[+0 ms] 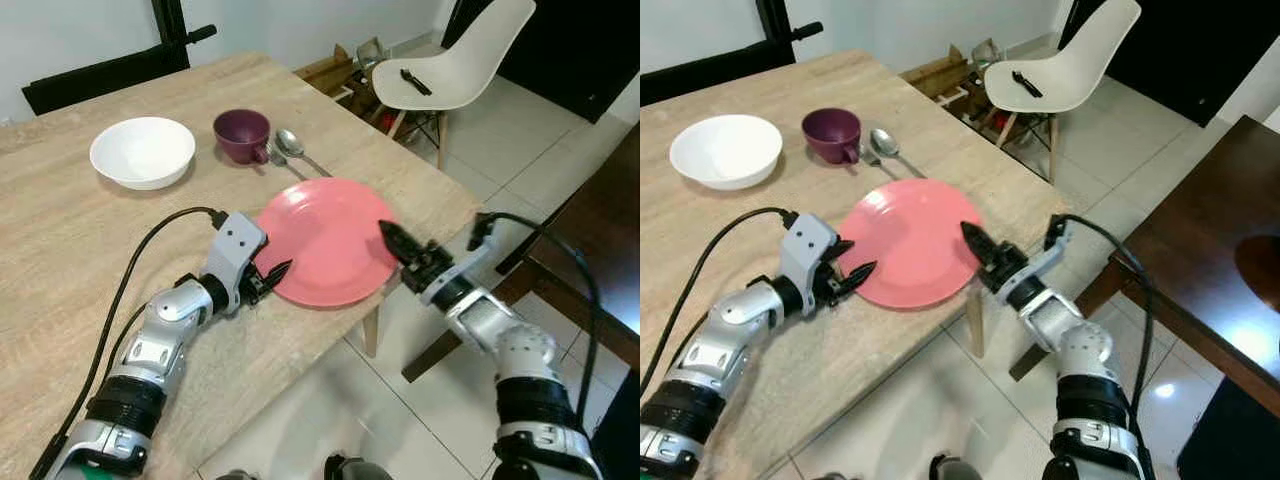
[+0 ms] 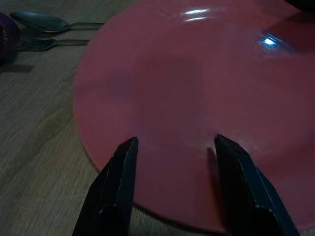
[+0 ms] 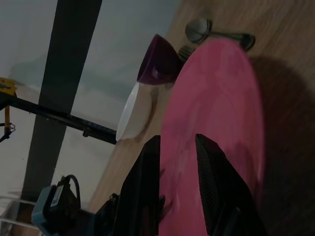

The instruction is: Setting the table

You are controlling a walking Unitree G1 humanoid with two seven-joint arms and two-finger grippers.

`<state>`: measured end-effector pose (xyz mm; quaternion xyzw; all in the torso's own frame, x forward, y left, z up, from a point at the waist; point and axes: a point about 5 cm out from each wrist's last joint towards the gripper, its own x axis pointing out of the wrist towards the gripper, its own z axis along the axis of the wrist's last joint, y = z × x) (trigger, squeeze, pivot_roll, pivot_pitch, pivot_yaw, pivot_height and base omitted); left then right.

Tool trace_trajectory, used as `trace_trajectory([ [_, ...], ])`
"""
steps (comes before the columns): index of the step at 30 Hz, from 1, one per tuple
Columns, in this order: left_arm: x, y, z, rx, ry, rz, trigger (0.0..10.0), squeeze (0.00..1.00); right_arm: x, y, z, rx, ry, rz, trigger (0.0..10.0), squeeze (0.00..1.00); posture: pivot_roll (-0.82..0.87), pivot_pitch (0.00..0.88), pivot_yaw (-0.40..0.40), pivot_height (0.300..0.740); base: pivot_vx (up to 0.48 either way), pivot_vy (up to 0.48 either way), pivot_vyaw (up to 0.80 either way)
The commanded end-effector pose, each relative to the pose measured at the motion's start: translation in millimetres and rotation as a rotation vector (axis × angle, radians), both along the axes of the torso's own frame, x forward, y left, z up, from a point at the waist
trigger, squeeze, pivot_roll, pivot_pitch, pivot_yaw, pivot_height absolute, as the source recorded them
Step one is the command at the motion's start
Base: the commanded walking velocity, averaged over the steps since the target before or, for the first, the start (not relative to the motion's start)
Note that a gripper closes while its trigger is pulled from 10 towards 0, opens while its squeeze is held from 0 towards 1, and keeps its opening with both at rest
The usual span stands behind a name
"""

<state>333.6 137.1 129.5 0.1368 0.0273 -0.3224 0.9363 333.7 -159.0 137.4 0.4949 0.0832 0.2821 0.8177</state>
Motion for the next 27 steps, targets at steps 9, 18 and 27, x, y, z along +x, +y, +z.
trace_trajectory([
  [9,-5.7,4.1,-20.4,0.019,0.09,0.015,10.0,0.0,-2.8,-52.3,40.9,-0.053,-0.183,-0.144,10.0,0.0,-0.03,0.094,0.008,0.74,0.0,0.0,0.0],
  [18,-4.6,4.6,-18.9,0.018,0.087,0.017,10.0,0.0,-3.8,-27.9,4.1,-0.053,-0.058,-0.072,10.0,0.0,-0.02,0.092,0.008,0.74,0.0,0.0,0.0],
  [27,-5.1,8.1,-17.5,0.017,0.083,0.027,10.0,0.0,-0.1,10.5,-3.7,-0.003,-0.041,0.036,10.0,0.0,0.0,0.088,0.003,0.74,0.0,0.0,0.0],
])
